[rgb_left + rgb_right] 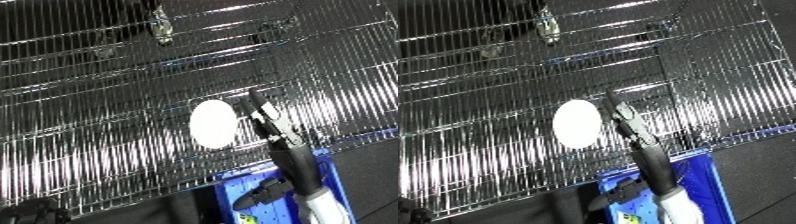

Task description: Pick up the object and place it into the box

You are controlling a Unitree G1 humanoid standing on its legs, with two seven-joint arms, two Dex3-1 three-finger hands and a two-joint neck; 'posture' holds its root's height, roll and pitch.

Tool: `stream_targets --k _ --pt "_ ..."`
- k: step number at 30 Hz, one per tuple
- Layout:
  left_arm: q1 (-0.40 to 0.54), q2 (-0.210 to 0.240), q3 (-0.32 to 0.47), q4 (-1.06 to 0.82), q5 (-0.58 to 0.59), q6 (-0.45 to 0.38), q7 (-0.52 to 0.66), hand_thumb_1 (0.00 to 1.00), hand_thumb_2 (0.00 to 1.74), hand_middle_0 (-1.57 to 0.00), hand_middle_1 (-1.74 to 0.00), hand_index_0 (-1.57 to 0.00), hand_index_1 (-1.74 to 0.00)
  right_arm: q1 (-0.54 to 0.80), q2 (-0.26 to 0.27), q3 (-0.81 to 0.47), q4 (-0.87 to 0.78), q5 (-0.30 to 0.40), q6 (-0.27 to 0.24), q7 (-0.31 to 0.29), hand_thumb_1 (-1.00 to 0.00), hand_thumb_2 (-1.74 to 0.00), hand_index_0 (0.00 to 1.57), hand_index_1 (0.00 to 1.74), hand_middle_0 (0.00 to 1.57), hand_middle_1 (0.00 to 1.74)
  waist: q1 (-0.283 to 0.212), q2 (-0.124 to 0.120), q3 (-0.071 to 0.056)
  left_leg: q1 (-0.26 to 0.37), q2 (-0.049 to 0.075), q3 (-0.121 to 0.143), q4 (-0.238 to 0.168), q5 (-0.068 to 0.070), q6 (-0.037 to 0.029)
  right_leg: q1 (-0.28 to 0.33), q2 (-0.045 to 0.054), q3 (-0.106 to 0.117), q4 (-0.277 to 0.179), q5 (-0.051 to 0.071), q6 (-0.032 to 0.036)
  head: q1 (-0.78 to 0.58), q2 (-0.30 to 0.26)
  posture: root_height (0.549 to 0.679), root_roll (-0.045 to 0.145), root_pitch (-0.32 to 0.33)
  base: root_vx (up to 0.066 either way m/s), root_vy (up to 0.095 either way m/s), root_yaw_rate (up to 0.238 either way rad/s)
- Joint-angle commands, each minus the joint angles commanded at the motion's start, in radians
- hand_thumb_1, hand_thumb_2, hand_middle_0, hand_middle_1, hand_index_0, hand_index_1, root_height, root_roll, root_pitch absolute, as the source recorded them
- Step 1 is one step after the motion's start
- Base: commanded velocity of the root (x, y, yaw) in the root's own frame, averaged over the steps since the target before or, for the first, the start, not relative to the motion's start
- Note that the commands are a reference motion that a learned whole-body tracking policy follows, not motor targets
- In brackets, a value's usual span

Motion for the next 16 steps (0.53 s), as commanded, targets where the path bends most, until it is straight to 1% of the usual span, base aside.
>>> stream_targets --k 7,11,16 --pt "0.0 0.009 -0.004 -0.02 0.007 0.016 0.007 1.0 1.74 -1.57 -1.74 -1.57 -1.74 -0.041 0.013 -0.005 0.027 -0.005 -0.029 -0.062 0.0 0.0 0.0 0.0 0.0 0.0 0.012 0.003 0.0 -0.031 -0.002 -0.003 0.02 -0.012 0.0039 -0.032 -0.0074 -0.006 0.022 0.0 0.0041 0.019 0.025 0.619 0.064 0.103 0.01 -0.005 0.045" --pt "0.0 0.012 0.0 -0.021 0.007 0.02 0.005 1.0 1.74 -1.57 -1.74 -1.57 -1.74 -0.055 0.019 -0.021 0.029 -0.009 -0.044 -0.096 0.0 0.0 0.0 0.0 0.0 0.0 0.014 0.004 0.0 -0.047 -0.003 -0.002 0.034 -0.02 0.0061 -0.049 -0.0096 -0.007 0.035 -0.002 0.0057 0.021 0.028 0.616 0.061 0.11 0.016 0.01 0.009" --pt "0.0 0.013 0.005 -0.021 0.008 0.027 0.004 1.0 1.74 -1.57 -1.74 -1.57 -1.74 -0.062 0.02 -0.039 0.023 -0.021 -0.05 -0.124 0.0 0.0 0.0 0.0 0.0 0.0 0.015 0.005 0.0 -0.061 -0.002 0.0 0.044 -0.027 0.0086 -0.065 -0.0111 -0.006 0.045 -0.003 0.0078 0.023 0.027 0.614 0.058 0.118 0.019 0.01 0.006"
